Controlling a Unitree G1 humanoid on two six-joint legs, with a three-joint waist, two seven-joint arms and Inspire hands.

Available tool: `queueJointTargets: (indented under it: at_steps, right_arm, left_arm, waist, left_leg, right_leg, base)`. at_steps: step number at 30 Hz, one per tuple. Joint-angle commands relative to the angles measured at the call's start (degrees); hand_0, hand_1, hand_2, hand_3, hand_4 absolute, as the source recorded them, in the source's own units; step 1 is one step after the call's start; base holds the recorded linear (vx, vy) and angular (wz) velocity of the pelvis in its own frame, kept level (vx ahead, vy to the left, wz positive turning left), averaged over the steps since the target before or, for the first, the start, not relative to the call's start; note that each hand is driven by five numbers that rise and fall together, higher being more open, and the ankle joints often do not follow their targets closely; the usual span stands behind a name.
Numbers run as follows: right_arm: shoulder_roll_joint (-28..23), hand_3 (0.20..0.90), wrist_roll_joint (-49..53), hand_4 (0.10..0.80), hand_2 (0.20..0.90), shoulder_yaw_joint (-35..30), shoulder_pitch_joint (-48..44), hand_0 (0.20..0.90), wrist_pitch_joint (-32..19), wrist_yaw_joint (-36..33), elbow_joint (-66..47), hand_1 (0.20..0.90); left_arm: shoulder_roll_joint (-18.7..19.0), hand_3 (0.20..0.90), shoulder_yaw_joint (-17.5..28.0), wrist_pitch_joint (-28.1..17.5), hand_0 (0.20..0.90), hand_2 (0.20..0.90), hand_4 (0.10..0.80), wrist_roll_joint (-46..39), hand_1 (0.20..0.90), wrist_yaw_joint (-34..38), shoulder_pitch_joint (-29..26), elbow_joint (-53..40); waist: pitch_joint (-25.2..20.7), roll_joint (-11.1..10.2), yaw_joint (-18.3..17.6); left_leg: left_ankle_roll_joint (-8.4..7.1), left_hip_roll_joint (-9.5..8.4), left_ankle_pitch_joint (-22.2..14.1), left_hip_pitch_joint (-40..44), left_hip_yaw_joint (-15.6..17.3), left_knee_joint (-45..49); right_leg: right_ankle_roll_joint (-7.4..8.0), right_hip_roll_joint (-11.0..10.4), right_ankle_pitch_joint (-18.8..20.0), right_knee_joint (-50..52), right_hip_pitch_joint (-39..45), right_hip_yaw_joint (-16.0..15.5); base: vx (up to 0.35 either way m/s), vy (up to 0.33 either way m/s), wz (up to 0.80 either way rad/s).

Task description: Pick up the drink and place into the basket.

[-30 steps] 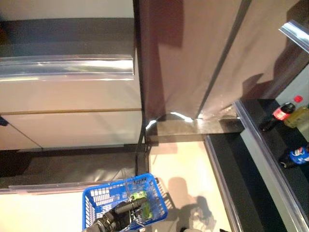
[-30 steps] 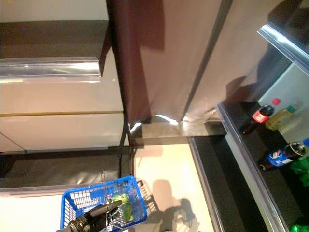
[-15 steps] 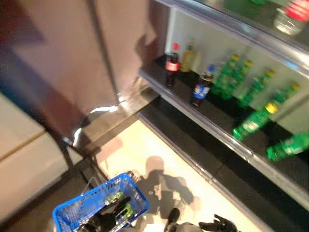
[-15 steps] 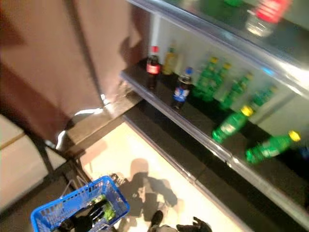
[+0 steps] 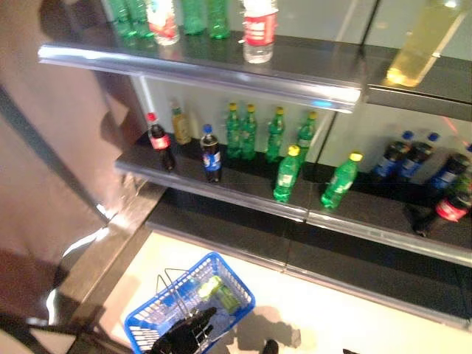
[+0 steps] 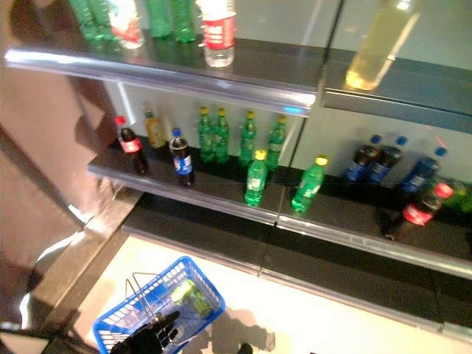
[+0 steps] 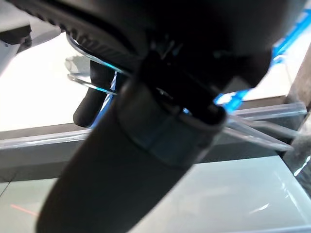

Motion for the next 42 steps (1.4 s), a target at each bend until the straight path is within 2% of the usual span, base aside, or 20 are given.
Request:
queueJointTargets:
  at_steps: [1, 4, 11, 16, 23, 29, 34, 36, 37, 38, 40, 42]
  right_arm:
    - [-1.7, 0.9, 0.2, 0.8, 0.9, -0.4, -2.5, 0.9, 0.5, -0.1, 3.2, 0.9]
    - [-1.1, 0.9, 1.5, 0.8, 0.9, -0.8, -2.3, 0.9, -0.2, -0.2, 3.6, 0.9]
    - [-0.2, 0.9, 0.8, 0.8, 0.9, -1.1, -1.5, 0.9, -1.4, 0.4, 4.4, 0.9]
    - [0.2, 0.9, 0.7, 0.8, 0.9, -0.7, -1.7, 0.9, -0.9, 0.3, 4.1, 0.9]
    - [-0.2, 0.9, 0.1, 0.8, 0.9, -0.8, -2.2, 0.9, 0.1, -0.1, 4.2, 0.9]
    - [-0.5, 0.9, -0.2, 0.8, 0.9, -0.6, -3.2, 0.9, 1.0, -0.6, 4.0, 0.9]
    - [-1.0, 0.9, 0.7, 0.8, 0.9, -0.6, -3.5, 0.9, 1.3, -0.4, 3.5, 0.9]
    - [-1.0, 0.9, 1.1, 0.8, 0.9, -0.5, -3.5, 0.9, 1.1, -0.2, 3.4, 0.9]
    - [-0.8, 0.9, 1.7, 0.8, 0.9, -0.3, -3.3, 0.9, 1.1, -0.2, 3.0, 0.9]
    - [-0.7, 0.9, 2.1, 0.8, 0.9, -0.4, -3.2, 0.9, 1.1, -0.4, 2.9, 0.9]
    - [-0.6, 0.9, 1.8, 0.8, 0.9, -0.8, -2.6, 0.9, 0.6, -0.2, 3.4, 0.9]
    - [-0.5, 0.9, 1.1, 0.8, 0.9, -1.0, -2.3, 0.9, 0.2, 0.1, 4.1, 0.9]
  left_arm:
    - [0.1, 0.2, 0.8, -2.0, 0.3, 0.3, 0.1, -2.4, 0.3, -7.3, -3.1, -3.6]
    - [0.2, 0.2, 0.8, -1.8, 0.3, 0.3, 0.1, -1.6, 0.3, -7.7, -3.7, -2.3]
    - [1.2, 0.2, 1.1, -1.3, 0.3, 0.3, 0.1, -1.1, 0.3, -8.4, -4.4, -1.9]
    - [1.6, 0.2, 0.6, -1.0, 0.3, 0.3, 0.1, -1.7, 0.3, -8.1, -4.7, -1.5]
    - [1.6, 0.2, 1.2, -0.7, 0.3, 0.3, 0.1, -2.0, 0.3, -8.1, -4.2, -1.3]
    - [1.9, 0.2, 1.8, -0.8, 0.3, 0.3, 0.1, -2.6, 0.3, -8.5, -4.6, -0.2]
    - [2.5, 0.2, 1.4, -0.4, 0.3, 0.3, 0.1, -2.5, 0.3, -8.9, -5.6, -0.1]
    - [2.6, 0.2, 1.3, -0.4, 0.3, 0.3, 0.1, -2.3, 0.3, -8.9, -5.8, 0.2]
    - [2.8, 0.2, 0.9, -0.4, 0.3, 0.3, 0.1, -2.3, 0.3, -8.8, -6.2, 0.4]
    - [2.8, 0.2, 0.8, -0.4, 0.3, 0.3, 0.1, -2.0, 0.3, -8.9, -6.2, 0.4]
    - [2.9, 0.2, 0.6, -0.3, 0.3, 0.3, 0.1, -2.0, 0.3, -8.2, -6.1, 0.1]
    - [3.1, 0.2, 0.8, 0.0, 0.3, 0.3, 0.1, -2.4, 0.3, -7.7, -6.0, -0.3]
  waist:
    - [-0.1, -0.5, 1.2]
    - [-0.3, 0.6, 0.1]
    - [-0.6, 0.9, -0.8]
    - [-1.0, 0.4, -0.7]
    - [-1.3, -0.1, 0.1]
    - [-1.5, -1.1, 0.9]
    - [-0.7, -2.2, 1.2]
    - [-0.5, -2.3, 1.1]
    - [0.0, -2.3, 0.6]
    - [0.2, -2.2, 0.3]
    - [1.0, -1.8, -0.5]
    - [1.4, -2.2, -0.8]
  left_leg:
    - [-0.26, -2.01, 3.6, -0.5, -0.6, -1.8]
    - [0.72, -2.61, 4.1, 1.6, 0.4, -4.7]
    - [2.36, -4.07, 2.3, 3.2, 0.6, -5.4]
    - [3.19, -4.64, 1.6, 3.7, 0.8, -5.3]
    - [3.31, -4.63, 1.5, 4.0, 0.8, -5.3]
    - [4.16, -5.8, 0.6, 4.4, -0.6, -4.4]
    - [6.3, -7.99, -1.0, 3.5, -2.7, -2.6]
    - [6.7, -8.47, -1.1, 3.5, -3.2, -2.6]
    - [7.56, -9.52, -1.3, 3.6, -4.9, -2.8]
    - [7.9, -9.83, -1.5, 3.5, -5.7, -2.9]
    - [8.17, -10.07, -1.9, 4.3, -6.7, -3.3]
    - [7.65, -10.17, -2.0, 4.9, -6.4, -3.5]
  right_leg:
    - [7.68, -7.2, -0.9, -0.3, 6.1, 0.5]
    - [7.94, -8.1, -0.5, 1.2, 5.9, -0.6]
    - [9.39, -9.6, -0.5, 3.5, 4.9, -0.2]
    - [9.6, -9.8, -0.6, 3.9, 4.8, -0.4]
    - [9.5, -9.6, -0.6, 3.5, 5.5, -0.7]
    - [10.02, -10.4, -1.0, 6.4, 5.4, -0.4]
    - [11.21, -12.5, 2.1, 14.0, 2.0, 1.7]
    - [11.39, -12.6, 2.7, 15.7, 1.2, 2.3]
    - [11.87, -12.9, 5.1, 21.6, -2.3, 4.4]
    - [12.03, -12.9, 6.8, 24.6, -4.6, 5.5]
    - [12.33, -13.1, 8.8, 29.2, -8.6, 6.9]
    - [12.54, -14.1, 9.6, 26.7, -9.4, 6.8]
  base:
    - [0.119, 0.092, -0.34]
    - [0.013, 0.149, 0.02]
    - [0.017, 0.074, 0.05]
    - [-0.007, 0.01, 0.04]
    - [-0.022, 0.022, 0.0]
    - [-0.035, 0.11, 0.01]
    - [0.0, 0.169, -0.03]
    - [0.013, 0.155, -0.03]
    - [0.015, 0.201, -0.04]
    - [0.022, 0.239, -0.09]
    - [0.035, 0.131, -0.02]
    - [0.088, -0.032, 0.15]
